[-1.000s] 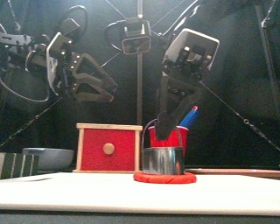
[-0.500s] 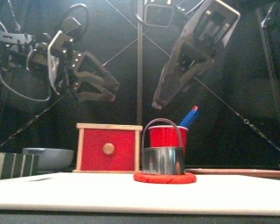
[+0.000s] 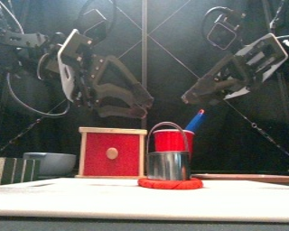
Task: Get the cutter from the drawer then cut the dough then place the extra dough in the bowl
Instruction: Cut the dough
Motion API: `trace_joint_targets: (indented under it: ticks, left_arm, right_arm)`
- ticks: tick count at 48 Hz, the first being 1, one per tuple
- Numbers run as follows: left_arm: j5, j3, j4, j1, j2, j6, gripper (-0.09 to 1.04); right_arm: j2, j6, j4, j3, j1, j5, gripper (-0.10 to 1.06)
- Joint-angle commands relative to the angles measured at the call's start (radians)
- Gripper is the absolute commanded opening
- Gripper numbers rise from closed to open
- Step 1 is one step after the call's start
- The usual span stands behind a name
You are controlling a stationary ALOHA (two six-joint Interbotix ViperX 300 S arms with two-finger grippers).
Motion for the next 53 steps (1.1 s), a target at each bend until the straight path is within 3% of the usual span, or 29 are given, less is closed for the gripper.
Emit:
trace_joint_targets:
  ticks: [1, 10, 14, 20, 34, 46, 53]
  left_arm:
    - [-0.015, -0.020, 0.008, 0.000, 0.026, 0.002, 0.85]
    - [-0.020, -0.020, 0.017, 0.000, 0.029, 0.002, 0.85]
    - [-0.020, -0.021, 0.023, 0.000, 0.023, 0.002, 0.85]
    - [-0.020, -0.026, 0.038, -0.002, 0.028, 0.000, 0.85]
    - [-0.018, -0.031, 0.049, -0.002, 0.051, -0.002, 0.84]
    - [-0.017, -0.032, 0.049, -0.002, 0.055, 0.000, 0.84]
    - [-0.012, -0.034, 0.051, -0.002, 0.058, 0.000, 0.84]
  right_arm:
    - [0.060, -0.044, 0.054, -0.026, 0.002, -0.063, 0.75]
    - [0.173, -0.169, 0.196, -0.052, 0.025, -0.186, 0.75]
    - [0.193, -0.187, 0.232, -0.057, 0.044, -0.213, 0.75]
    - [0.192, -0.190, 0.252, -0.051, 0.067, -0.222, 0.75]
    - [0.164, -0.184, 0.255, -0.049, 0.069, -0.245, 0.75]
    - [0.169, -0.173, 0.284, -0.046, 0.127, -0.247, 0.75]
    - [0.212, -0.186, 0.319, -0.049, 0.137, -0.249, 0.75]
